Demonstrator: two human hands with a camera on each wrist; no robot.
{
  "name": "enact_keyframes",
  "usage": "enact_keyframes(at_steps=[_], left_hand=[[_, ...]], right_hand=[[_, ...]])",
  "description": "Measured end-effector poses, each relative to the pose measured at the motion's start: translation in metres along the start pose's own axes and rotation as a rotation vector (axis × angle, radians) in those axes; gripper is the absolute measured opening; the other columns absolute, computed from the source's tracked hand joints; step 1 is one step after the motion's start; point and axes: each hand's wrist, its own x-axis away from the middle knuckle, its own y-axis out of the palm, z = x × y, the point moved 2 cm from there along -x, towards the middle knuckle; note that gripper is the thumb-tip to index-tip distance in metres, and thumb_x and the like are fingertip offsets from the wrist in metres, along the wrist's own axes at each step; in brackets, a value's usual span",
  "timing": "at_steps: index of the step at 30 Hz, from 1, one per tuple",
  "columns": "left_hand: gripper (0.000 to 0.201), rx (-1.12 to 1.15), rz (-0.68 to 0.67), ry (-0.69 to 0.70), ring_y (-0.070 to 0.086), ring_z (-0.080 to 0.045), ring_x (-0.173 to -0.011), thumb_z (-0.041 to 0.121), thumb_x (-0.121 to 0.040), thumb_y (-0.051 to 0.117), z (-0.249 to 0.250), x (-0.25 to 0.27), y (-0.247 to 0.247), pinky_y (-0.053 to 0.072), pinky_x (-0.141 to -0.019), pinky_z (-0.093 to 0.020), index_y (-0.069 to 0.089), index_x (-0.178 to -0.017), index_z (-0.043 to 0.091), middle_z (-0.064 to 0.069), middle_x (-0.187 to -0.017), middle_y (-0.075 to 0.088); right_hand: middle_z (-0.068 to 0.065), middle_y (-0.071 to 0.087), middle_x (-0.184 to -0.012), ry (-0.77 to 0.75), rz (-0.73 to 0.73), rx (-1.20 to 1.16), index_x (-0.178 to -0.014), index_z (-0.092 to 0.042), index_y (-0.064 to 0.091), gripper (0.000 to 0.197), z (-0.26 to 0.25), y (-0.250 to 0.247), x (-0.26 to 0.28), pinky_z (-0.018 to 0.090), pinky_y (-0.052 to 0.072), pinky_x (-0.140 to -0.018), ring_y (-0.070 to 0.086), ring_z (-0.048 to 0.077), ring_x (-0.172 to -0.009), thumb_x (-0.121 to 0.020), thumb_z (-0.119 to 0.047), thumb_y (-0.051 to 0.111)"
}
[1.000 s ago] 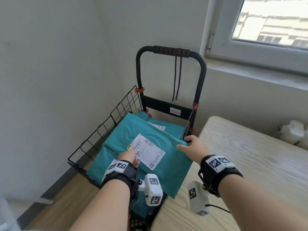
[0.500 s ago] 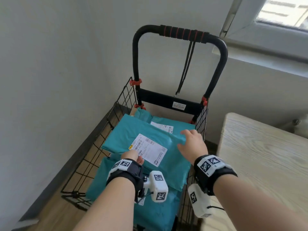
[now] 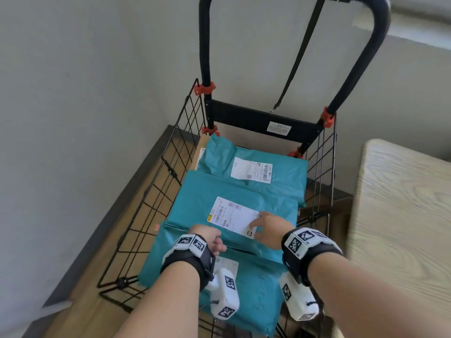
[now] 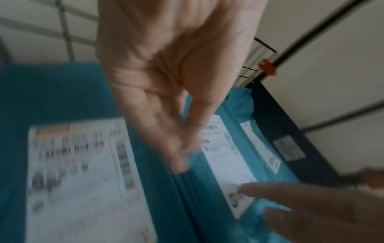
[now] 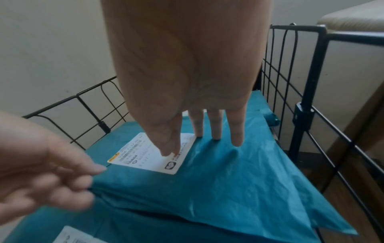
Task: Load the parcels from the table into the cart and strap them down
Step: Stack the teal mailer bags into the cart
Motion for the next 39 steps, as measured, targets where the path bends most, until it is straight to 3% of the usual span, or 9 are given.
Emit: enact_keyframes(at_steps=[3, 9, 12, 18, 22, 26, 29, 32, 39], left_hand=[[0.034, -0.043, 0.072, 0.161, 0.045, -0.013, -0.036, 0.017, -0.088, 0.067, 0.021, -0.002, -0.007, 0.044, -0.045, -0.021, 0.054, -0.058, 0.004, -0.012, -0.057, 0.064], [0.024, -0.236, -0.036, 0.252, 0.055, -0.023, -0.078, 0.015, -0.09, 0.063, 0.032, -0.016, 0.015, 0.047, -0.065, -0.027, 0.049, -0.071, 0.015, -0.01, -0.088, 0.058], [0.026, -0.357, -0.018, 0.282, 0.056, -0.024, -0.083, 0.012, -0.089, 0.064, 0.028, -0.023, 0.021, 0.051, -0.075, -0.031, 0.048, -0.069, 0.019, -0.009, -0.089, 0.059], [0.023, -0.472, -0.033, 0.315, 0.054, -0.017, -0.059, 0.007, -0.09, 0.058, 0.05, -0.007, 0.033, 0.044, -0.052, -0.02, 0.051, -0.069, 0.014, -0.002, -0.066, 0.055], [0.03, -0.741, -0.037, 0.443, 0.049, -0.025, -0.064, 0.007, -0.084, 0.052, 0.069, 0.017, 0.062, 0.032, -0.052, -0.023, 0.044, -0.056, 0.012, -0.006, -0.054, 0.047], [0.013, -0.959, 0.004, 0.623, 0.058, -0.025, -0.074, 0.011, -0.084, 0.054, 0.088, 0.052, 0.092, 0.049, -0.069, -0.03, 0.064, -0.077, 0.016, -0.008, -0.078, 0.063], [0.018, -1.076, 0.042, 0.781, 0.065, -0.029, -0.094, 0.012, -0.088, 0.055, 0.095, 0.079, 0.121, 0.052, -0.083, -0.033, 0.072, -0.094, 0.014, -0.008, -0.097, 0.071], [0.021, -1.181, 0.057, 0.903, 0.063, -0.029, -0.103, 0.014, -0.09, 0.054, 0.091, 0.107, 0.154, 0.051, -0.085, -0.034, 0.068, -0.105, 0.016, -0.006, -0.109, 0.069], [0.02, -1.287, -0.054, 1.016, 0.06, -0.022, -0.104, 0.013, -0.09, 0.052, 0.059, 0.16, 0.238, 0.049, -0.085, -0.032, 0.064, -0.105, 0.019, -0.001, -0.113, 0.065]], right_hand=[[0.001, 0.041, -0.144, -0.004, 0.011, 0.001, -0.138, -0.028, 0.051, 0.043, -0.001, -0.003, -0.004, 0.028, 0.038, -0.105, 0.046, 0.022, -0.128, -0.095, -0.023, 0.051], [0.001, 0.034, -0.149, 0.009, -0.018, 0.041, -0.142, -0.031, 0.046, 0.05, 0.002, 0.003, -0.009, 0.03, 0.04, -0.105, 0.047, 0.024, -0.129, -0.093, -0.023, 0.052], [0.0, 0.031, -0.151, 0.024, -0.033, 0.043, -0.142, -0.033, 0.046, 0.05, 0.006, 0.004, -0.01, 0.032, 0.041, -0.105, 0.047, 0.024, -0.129, -0.093, -0.022, 0.052], [0.007, 0.041, -0.146, 0.039, -0.005, 0.026, -0.144, -0.026, 0.043, 0.046, 0.01, -0.01, 0.007, 0.032, 0.041, -0.101, 0.044, 0.024, -0.131, -0.098, -0.026, 0.048], [0.007, 0.049, -0.139, 0.088, 0.167, -0.017, -0.138, -0.023, 0.05, 0.042, 0.027, -0.033, 0.032, 0.032, 0.042, -0.1, 0.05, 0.025, -0.125, -0.096, -0.022, 0.047], [0.007, 0.06, -0.125, 0.124, 0.33, -0.026, -0.122, -0.017, 0.061, 0.034, 0.04, -0.056, 0.06, 0.036, 0.049, -0.093, 0.057, 0.027, -0.114, -0.092, -0.017, 0.046], [0.009, 0.063, -0.113, 0.141, 0.41, -0.023, -0.111, -0.013, 0.065, 0.028, 0.055, -0.064, 0.084, 0.037, 0.052, -0.086, 0.059, 0.03, -0.106, -0.09, -0.014, 0.046], [0.009, 0.061, -0.107, 0.173, 0.512, -0.044, -0.107, -0.014, 0.066, 0.026, 0.077, -0.064, 0.111, 0.035, 0.051, -0.082, 0.059, 0.031, -0.103, -0.089, -0.016, 0.047], [0.004, 0.059, -0.123, 0.273, 0.531, -0.187, -0.12, -0.02, 0.062, 0.03, 0.155, -0.044, 0.184, 0.034, 0.047, -0.093, 0.055, 0.024, -0.114, -0.093, -0.023, 0.048]])
